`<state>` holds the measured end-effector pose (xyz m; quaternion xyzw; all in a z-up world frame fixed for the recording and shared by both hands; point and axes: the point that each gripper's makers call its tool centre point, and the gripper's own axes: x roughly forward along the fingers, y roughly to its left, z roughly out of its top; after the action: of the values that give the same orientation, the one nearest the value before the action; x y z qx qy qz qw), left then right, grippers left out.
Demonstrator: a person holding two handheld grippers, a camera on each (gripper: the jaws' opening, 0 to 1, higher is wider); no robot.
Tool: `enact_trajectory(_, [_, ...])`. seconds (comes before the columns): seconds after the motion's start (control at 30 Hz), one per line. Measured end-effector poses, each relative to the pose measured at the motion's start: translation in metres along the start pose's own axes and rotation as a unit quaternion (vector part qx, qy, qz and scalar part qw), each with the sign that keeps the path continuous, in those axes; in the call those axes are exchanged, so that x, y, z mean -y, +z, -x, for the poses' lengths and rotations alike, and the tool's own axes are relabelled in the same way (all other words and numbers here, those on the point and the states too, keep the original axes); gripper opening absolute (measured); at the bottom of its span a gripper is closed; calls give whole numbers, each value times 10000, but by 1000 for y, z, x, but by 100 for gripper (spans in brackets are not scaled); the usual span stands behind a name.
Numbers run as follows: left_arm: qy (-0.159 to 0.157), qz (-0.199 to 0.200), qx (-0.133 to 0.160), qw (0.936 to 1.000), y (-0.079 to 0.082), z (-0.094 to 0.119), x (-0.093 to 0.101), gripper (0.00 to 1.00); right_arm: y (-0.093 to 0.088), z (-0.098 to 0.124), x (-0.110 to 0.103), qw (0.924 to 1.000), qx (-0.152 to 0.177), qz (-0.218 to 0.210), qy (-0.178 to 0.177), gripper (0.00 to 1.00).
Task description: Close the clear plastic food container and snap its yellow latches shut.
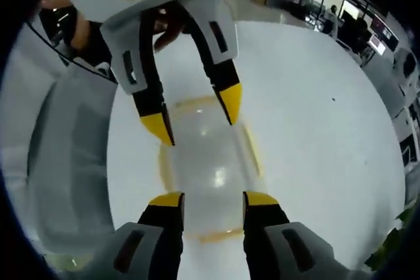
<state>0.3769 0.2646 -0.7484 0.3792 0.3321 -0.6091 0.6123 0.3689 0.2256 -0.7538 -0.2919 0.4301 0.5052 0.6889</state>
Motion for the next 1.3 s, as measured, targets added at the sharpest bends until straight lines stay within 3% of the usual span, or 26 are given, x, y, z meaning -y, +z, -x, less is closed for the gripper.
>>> enact_trajectory(0.5, [-29, -44, 144, 9999, 14, -8, 2, 39, 17, -5, 2, 9997, 229, 85, -50, 34])
enact_trajectory(0.9, [-74, 38, 133, 9999, 7, -10, 5, 39, 23, -9, 7, 9995, 321, 19, -45, 34])
enact_trajectory(1.3, [-9, 68, 232, 9997, 13, -9, 13, 40, 27, -9, 17, 9994, 341, 35, -68, 35])
